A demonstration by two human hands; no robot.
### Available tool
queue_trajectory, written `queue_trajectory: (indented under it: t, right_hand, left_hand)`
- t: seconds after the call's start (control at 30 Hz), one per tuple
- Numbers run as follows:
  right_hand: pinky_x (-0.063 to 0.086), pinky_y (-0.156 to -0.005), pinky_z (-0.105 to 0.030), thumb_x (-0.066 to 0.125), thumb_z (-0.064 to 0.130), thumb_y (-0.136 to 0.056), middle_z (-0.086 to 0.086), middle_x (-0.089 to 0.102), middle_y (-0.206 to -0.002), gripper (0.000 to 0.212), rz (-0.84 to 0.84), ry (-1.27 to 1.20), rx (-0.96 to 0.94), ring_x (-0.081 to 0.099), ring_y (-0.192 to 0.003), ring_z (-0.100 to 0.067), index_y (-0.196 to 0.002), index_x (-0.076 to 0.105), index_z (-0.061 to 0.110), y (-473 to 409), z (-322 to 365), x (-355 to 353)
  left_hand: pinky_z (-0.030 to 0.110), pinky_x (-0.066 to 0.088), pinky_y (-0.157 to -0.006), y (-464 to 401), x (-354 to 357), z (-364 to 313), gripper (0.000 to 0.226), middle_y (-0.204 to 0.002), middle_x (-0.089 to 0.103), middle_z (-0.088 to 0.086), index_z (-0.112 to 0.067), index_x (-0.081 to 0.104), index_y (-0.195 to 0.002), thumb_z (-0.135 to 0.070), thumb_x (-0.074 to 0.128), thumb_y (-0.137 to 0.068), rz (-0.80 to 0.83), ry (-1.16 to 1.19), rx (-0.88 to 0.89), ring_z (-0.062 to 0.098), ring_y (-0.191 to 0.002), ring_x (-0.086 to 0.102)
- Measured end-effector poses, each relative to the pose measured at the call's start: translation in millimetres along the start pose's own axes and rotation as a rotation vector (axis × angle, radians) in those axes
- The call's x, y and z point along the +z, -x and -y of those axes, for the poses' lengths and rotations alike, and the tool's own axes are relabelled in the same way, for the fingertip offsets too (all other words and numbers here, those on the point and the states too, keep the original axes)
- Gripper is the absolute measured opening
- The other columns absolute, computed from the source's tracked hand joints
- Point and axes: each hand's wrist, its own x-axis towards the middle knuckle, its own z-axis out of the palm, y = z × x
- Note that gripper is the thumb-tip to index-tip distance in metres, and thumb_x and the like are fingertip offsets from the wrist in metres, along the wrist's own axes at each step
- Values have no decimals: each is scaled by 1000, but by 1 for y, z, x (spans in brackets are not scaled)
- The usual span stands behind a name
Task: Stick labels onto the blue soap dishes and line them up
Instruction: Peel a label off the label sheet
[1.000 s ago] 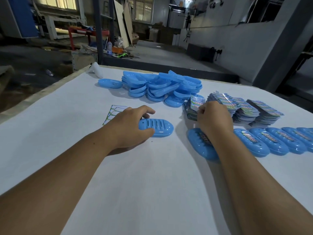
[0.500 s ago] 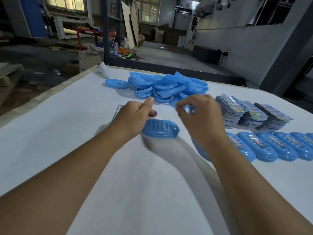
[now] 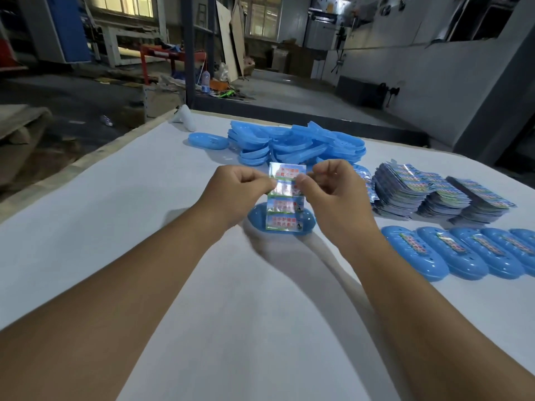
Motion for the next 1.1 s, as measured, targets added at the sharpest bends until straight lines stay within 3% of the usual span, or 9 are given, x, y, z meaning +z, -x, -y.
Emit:
queue_trajectory:
  t: [0.1, 0.2, 0.27, 0.43, 0.57, 0.7, 0.87, 1.1]
  right_hand:
    - [49, -53, -14, 71, 8, -94, 7, 72, -66, 22, 14, -124, 80, 68, -60, 0, -92, 52, 19, 0, -1, -6]
    - [47, -49, -13, 71, 7, -94, 4, 73, -69, 22, 21, -130, 88, 68, -61, 1, -91, 52, 18, 1, 0, -7]
    - [46, -49, -12, 71, 8, -94, 0, 73, -74, 22, 23, -125, 91, 68, -61, 1, -90, 52, 18, 0, 0, -7]
    - [49, -52, -15, 73, 13, -94, 4, 73, -70, 20, 33, -81, 108, 71, -68, -3, -91, 55, 20, -1, -3, -7]
    - [50, -53, -14, 73, 16, -94, 3, 76, -76, 17, 34, -59, 112, 72, -72, -1, -90, 57, 21, -2, -4, -7]
    - [51, -62, -22, 77, 24, -89, 9, 72, -81, 11, 5, 176, -2, 64, -67, -2, -84, 67, 23, -4, -9, -7]
    - [33, -47, -10, 74, 34, -89, 14, 62, -54, 22, 77, 263, -99, 48, -47, 0, -70, 75, 24, 3, -6, -7]
    - [34, -46, -13, 71, 39, -89, 12, 62, -52, 23, 99, 262, -92, 46, -48, -1, -72, 79, 25, 6, -1, -6]
  left_hand:
    - [14, 47, -58, 2, 2, -1, 20, -74, 74, -20, -28, 77, -73, -33, 70, -90, 27, -24, 34, -14, -69, 63]
    - [11, 44, -57, 1, -1, -2, 24, -74, 73, -23, -30, 75, -71, -33, 66, -93, -22, 8, 44, -16, -73, 61]
    - [15, 43, -61, 0, -3, -2, 23, -73, 71, -26, -29, 75, -72, -33, 65, -93, -34, -17, 40, -15, -77, 62]
    - [6, 44, -48, 1, -3, -2, 26, -74, 70, -26, -28, 74, -69, -29, 63, -94, -14, -78, 83, -12, -79, 62]
    - [9, 49, -49, 2, -2, -2, 27, -69, 69, -28, -27, 73, -70, -28, 63, -94, 14, -74, 105, -16, -78, 61]
    - [7, 47, -50, 4, -1, 0, 24, -73, 71, -26, -27, 73, -75, -32, 64, -96, 44, -50, 140, -15, -78, 64]
    - [12, 54, -67, 6, 1, 0, 19, -82, 73, -21, -29, 73, -79, -29, 65, -96, 72, -84, 248, -6, -81, 67]
    - [5, 48, -62, 9, 3, -3, 18, -81, 68, -29, -37, 69, -83, -28, 64, -98, 120, -173, 282, -10, -81, 63]
